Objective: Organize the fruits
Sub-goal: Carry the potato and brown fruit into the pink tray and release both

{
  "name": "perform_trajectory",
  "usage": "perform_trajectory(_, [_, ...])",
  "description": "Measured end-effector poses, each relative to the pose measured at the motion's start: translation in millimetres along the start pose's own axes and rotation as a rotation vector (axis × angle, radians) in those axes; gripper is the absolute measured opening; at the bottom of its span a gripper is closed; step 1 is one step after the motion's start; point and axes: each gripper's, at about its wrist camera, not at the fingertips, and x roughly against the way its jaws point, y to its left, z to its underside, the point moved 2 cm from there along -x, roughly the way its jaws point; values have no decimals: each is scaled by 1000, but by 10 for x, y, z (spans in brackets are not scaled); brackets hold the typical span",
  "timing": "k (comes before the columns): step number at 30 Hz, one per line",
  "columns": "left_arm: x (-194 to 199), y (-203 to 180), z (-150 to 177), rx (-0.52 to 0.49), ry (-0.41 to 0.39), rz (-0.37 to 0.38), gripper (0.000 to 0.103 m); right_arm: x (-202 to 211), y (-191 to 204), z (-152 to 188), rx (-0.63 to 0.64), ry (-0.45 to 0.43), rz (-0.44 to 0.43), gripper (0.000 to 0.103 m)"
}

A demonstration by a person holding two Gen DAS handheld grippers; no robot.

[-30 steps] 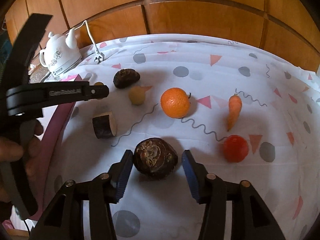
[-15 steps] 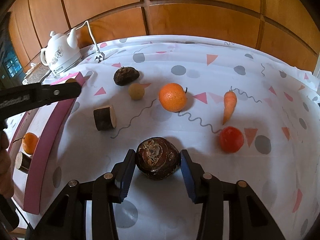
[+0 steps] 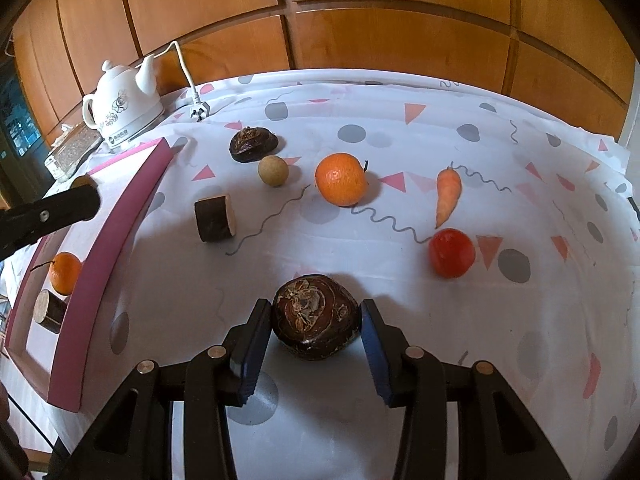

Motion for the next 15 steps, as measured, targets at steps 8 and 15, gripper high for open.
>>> perform_trajectory(8, [164, 291, 92, 52, -11, -13, 24, -15, 15, 10, 8, 11, 4, 45])
perform_trajectory(15, [336, 847, 152, 142, -40, -71, 24, -36, 15, -11, 9, 22, 9, 46])
